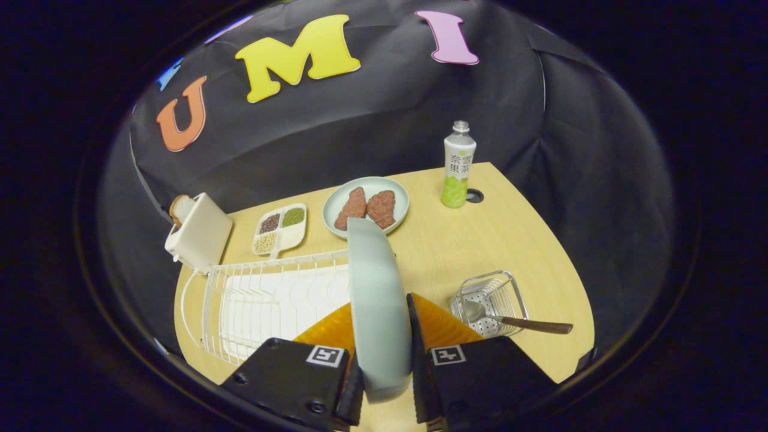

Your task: Take the plate from the dish rack, then take the spoon from the basket and place it into the plate.

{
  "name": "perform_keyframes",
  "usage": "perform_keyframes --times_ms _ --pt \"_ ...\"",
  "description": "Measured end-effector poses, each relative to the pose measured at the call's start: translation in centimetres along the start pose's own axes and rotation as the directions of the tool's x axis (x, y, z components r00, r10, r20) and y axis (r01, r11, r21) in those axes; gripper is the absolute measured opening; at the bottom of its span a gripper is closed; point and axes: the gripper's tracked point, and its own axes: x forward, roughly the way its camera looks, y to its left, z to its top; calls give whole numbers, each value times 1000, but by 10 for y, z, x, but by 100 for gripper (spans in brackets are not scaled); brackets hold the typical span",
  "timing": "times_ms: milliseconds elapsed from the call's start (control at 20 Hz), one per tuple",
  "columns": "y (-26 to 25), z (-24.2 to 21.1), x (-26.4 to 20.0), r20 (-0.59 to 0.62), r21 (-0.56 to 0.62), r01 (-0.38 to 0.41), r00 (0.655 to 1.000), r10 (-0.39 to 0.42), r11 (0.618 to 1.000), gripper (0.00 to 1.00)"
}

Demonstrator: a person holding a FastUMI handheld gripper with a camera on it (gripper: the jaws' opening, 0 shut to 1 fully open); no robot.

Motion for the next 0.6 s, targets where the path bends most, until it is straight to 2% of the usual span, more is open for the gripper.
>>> perform_keyframes --times_ms 200,350,500,600 --pt "1 6 -7 18 -47 62 998 -61 997 38" --pt "4 22 -22 81 -101 120 990 -112 988 37" --pt "20 27 -43 103 -108 78 992 -67 991 31" --pt "24 28 -57 137 -116 68 989 -52 991 31"
